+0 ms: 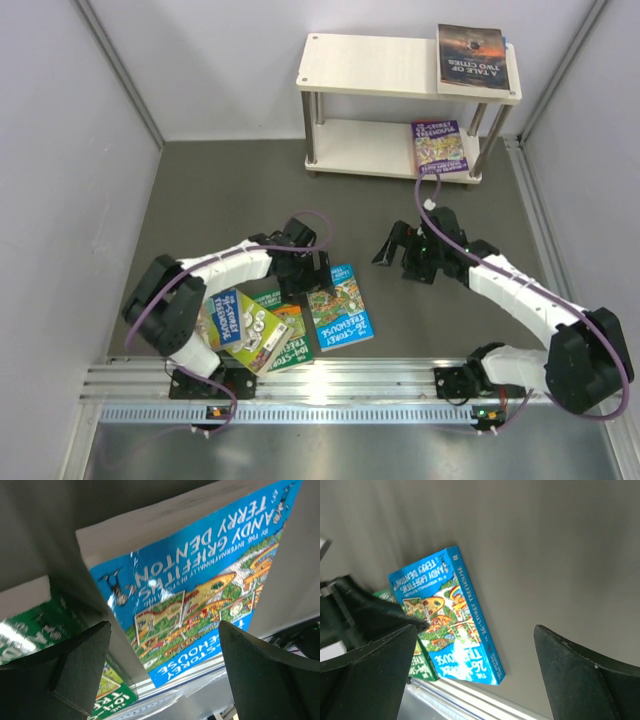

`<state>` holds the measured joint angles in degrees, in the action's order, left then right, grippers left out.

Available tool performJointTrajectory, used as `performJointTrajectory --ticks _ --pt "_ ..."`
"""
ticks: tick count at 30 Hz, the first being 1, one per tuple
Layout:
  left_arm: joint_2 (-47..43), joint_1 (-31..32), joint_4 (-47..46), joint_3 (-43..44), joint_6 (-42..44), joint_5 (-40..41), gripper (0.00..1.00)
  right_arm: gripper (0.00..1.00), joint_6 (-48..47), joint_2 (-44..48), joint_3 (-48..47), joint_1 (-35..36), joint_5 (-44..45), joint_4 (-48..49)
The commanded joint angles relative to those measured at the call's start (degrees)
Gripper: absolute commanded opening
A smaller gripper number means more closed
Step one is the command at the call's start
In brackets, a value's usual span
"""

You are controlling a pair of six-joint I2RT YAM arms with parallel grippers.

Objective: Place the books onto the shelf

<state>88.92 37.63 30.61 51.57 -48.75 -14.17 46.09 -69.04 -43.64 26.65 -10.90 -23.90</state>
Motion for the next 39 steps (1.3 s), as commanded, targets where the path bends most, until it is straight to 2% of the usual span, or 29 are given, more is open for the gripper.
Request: performJointTrajectory --ticks 1,3,6,7,8,10,11,13,14,16,17,18,20,24,27,28,29,30,31,33,34,36,38,39 --pt "3.95 0.52 -4.95 2.57 1.38 -1.12 0.93 1.0 0.14 1.63 0.48 1.29 -3.95 3.77" --pt "5.29 0.78 -4.95 2.74 1.29 -0.51 0.92 1.0 0.32 0.22 2.5 1.21 -5.09 4.74" --pt "6.61 1.13 -5.91 1.96 0.77 0.64 0.83 1.0 0.32 -2.94 4.96 1.38 -7.55 7.02" --pt "7.05 1.22 -6.52 1.26 0.15 0.55 0.77 1.0 0.49 -3.99 5.84 1.38 -9.3 9.55" --pt "7.05 1.22 -8.27 0.82 -0.03 -0.14 0.64 1.0 0.93 -6.79 7.85 1.38 -10.19 10.88" --pt "7.49 1.13 -9.34 0.11 -0.64 -0.76 0.52 1.0 1.2 -10.14 9.79 1.73 -13.53 16.13" --pt "7.75 1.13 -9.6 0.11 -0.64 -0.85 0.4 1.0 1.37 -13.72 11.54 1.82 -14.49 17.65" --pt "8.46 1.22 -10.31 0.28 -0.73 -1.38 0.29 1.0 1.81 -19.17 12.96 2.52 -17.83 23.25" --pt "8.72 1.22 -10.48 0.28 -0.73 -1.56 0.2 1.0 2.34 -20.86 14.09 2.87 -18.89 25.63" --pt "8.99 1.22 -11.54 0.46 -0.99 -2.35 0.12 1.0 4.09 -24.72 15.76 3.84 -21.88 29.07" --pt "9.16 1.22 -11.97 0.55 -0.99 -2.78 0.07 1.0 5.32 -25.61 16.73 4.1 -22.84 34.05" --pt "9.07 1.13 -12.41 0.63 -1.17 -3.4 0.0 1.0 6.46 -26.23 17.53 4.54 -24.51 36.36" --pt "8.64 1.22 -14.87 0.2 -1.34 -4.63 0.0 1.0 9.62 -27.2 19.8 4.81 -25.84 42.06" --pt "7.67 1.13 -17.08 -0.68 -2.49 -6.13 0.0 1.0 10.43 -25.1 20.26 4.9 -26.37 41.22" --pt "7.75 1.13 -15.85 -0.42 -2.49 -6.04 0.0 0.81 9.64 -21.41 19.56 4.9 -25.41 38.07" --pt "7.49 1.13 -14.89 -0.33 -2.4 -5.61 0.0 0.59 9.12 -19.4 18.95 4.99 -25.06 36.83" --pt "6.88 1.13 -14.27 -0.07 -2.14 -5.34 0.0 0.47 8.85 -18.25 18.59 4.99 -24.36 35.6" --pt "6.27 0.96 -13.83 0.19 -1.96 -5.08 0.02 0.35 8.41 -17.2 17.98 4.99 -23.91 32.72" --pt "5.74 0.87 -13.21 0.37 -1.61 -3.94 0.19 0.2 7.54 -14.92 16.84 4.99 -23.56 31.21" --pt "3.28 0.35 -11.02 1.25 -0.73 -3.4 0.42 0.08 6.57 -11.23 15.43 4.99 -22.77 26.83" --pt "2.23 -0.01 -10.75 1.34 -0.47 -3.4 0.59 0.0 5.69 -9.99 13.86 4.9 -22.51 25.41" --pt "-1.02 -1.5 -10.31 1.25 -0.2 -4.37 0.72 0.0 5.16 -5.44 12.27 4.99 -22.06 22.34" --pt "-4.7 -2.64 -11.18 0.47 -0.12 -6.81 0.96 0.0 5.68 -2.26 10.16 4.9 -22.33 20.65" --pt "-5.86 -3.6 -11.88 0.2 -0.2 -7.53 0.98 0.0 6.99 0.89 9.11 4.9 -22.41 20.47"
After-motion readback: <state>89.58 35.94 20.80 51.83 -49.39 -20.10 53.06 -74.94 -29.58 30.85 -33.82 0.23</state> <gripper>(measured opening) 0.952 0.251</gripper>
